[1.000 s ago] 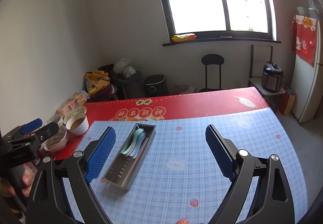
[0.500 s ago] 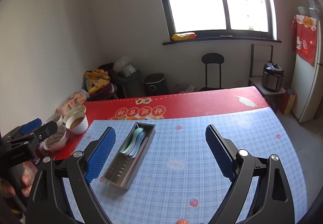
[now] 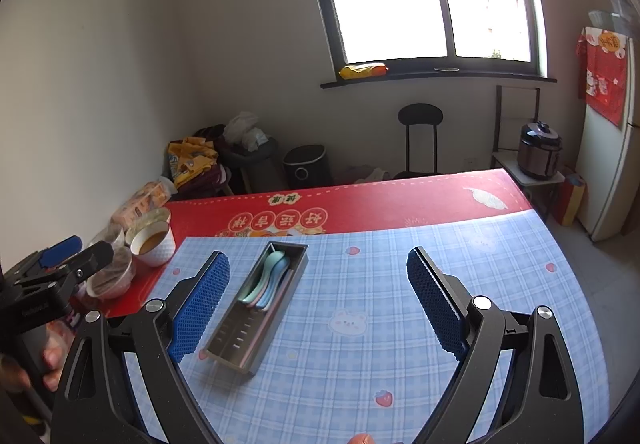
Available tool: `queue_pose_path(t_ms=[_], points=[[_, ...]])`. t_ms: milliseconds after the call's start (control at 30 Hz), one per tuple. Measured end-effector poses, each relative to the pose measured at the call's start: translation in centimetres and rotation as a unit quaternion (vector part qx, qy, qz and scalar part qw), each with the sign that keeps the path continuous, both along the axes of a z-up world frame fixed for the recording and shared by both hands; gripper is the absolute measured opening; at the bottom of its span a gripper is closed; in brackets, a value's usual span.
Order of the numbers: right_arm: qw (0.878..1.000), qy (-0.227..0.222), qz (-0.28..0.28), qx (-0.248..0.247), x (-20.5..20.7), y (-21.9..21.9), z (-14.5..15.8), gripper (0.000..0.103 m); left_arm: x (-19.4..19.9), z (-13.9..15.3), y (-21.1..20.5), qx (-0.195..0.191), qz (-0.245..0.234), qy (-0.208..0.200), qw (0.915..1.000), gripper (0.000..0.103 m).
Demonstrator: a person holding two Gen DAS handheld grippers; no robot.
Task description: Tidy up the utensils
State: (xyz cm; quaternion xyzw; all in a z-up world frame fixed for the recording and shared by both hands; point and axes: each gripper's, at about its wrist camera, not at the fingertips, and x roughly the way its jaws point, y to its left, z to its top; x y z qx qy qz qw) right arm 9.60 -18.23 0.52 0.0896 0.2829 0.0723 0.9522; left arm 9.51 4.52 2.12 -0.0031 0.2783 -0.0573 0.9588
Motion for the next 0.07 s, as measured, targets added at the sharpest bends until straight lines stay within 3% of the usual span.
queue_pose_path(t_ms=[67], points=[[1.0, 0.0, 0.0, 0.0, -0.07, 0.01, 0.0, 0.087, -0.14, 0.02, 0.03, -0.001, 0.002, 0.001, 1.0, 0.097]])
